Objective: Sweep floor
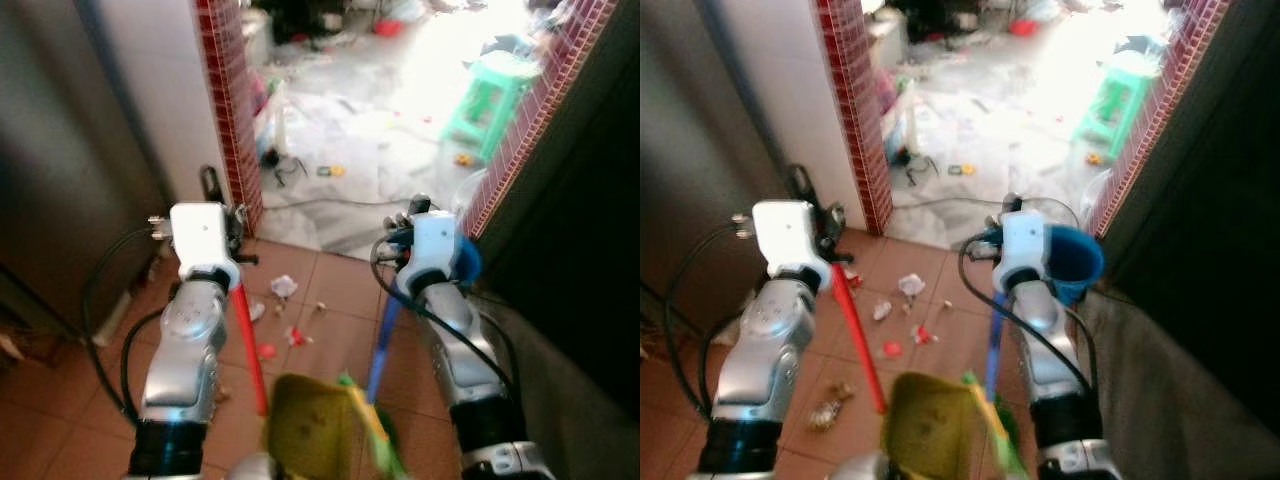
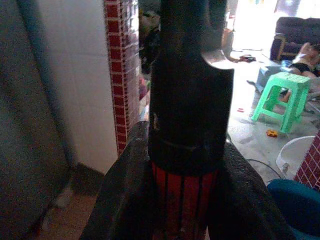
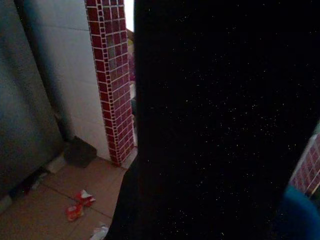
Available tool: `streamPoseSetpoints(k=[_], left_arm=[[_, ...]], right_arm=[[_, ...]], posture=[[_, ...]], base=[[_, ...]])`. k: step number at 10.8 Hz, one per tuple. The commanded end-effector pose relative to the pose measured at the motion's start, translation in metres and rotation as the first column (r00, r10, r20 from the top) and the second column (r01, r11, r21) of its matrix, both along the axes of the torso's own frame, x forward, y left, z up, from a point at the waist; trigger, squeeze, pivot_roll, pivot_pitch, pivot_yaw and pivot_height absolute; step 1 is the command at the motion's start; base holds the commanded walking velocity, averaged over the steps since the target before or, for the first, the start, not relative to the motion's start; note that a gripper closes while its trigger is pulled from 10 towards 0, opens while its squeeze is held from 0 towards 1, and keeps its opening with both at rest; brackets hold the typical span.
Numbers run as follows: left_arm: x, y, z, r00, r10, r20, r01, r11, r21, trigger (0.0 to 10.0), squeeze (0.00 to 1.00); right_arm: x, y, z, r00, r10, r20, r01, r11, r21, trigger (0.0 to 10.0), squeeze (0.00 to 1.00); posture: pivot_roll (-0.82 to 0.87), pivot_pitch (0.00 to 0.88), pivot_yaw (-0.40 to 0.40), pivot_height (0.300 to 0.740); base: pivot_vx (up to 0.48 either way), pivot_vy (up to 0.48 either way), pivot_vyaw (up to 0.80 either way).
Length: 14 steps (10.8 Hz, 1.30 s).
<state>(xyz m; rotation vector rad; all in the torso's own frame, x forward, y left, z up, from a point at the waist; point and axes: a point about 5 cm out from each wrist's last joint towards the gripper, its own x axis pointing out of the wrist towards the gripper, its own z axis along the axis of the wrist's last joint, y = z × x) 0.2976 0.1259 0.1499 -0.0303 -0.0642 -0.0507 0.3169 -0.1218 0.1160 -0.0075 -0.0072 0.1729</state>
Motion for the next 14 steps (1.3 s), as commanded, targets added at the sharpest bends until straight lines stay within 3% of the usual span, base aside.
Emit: streamPoseSetpoints(k=[1, 6, 13, 14], left_arm=[[0.000, -0.007, 0.015, 0.998, -0.022, 0.066, 0.023, 1.000, -0.014, 10.0, 0.00], [-0.002, -0.011, 0.022, 0.996, -0.024, 0.090, 0.025, 1.000, -0.012, 10.0, 0.00], [0.002, -0.011, 0.037, 0.990, -0.031, 0.138, 0.032, 0.999, -0.005, 10.0, 0.00], [0.002, -0.010, 0.040, 0.988, -0.029, 0.153, 0.028, 1.000, 0.008, 10.0, 0.00]], right_arm=[[0.001, -0.009, -0.001, 0.999, -0.029, -0.017, 0.029, 1.000, 0.001, 10.0, 0.00], [0.009, -0.024, 0.010, 0.988, -0.137, 0.072, 0.144, 0.986, -0.088, 10.0, 0.00], [0.011, -0.029, 0.011, 0.971, -0.215, 0.100, 0.224, 0.970, -0.090, 10.0, 0.00], [0.011, -0.029, 0.011, 0.969, -0.226, 0.104, 0.235, 0.967, -0.094, 10.0, 0.00]], posture=[[-0.03, 0.000, 0.005, 0.740], [-0.02, 0.000, -0.014, 0.740], [-0.03, 0.000, 0.014, 0.740], [-0.01, 0.001, 0.010, 0.740]], base=[[0.000, 0.480, 0.00], [0.000, 0.480, 0.00], [0.000, 0.480, 0.00], [0.000, 0.000, 0.00]])
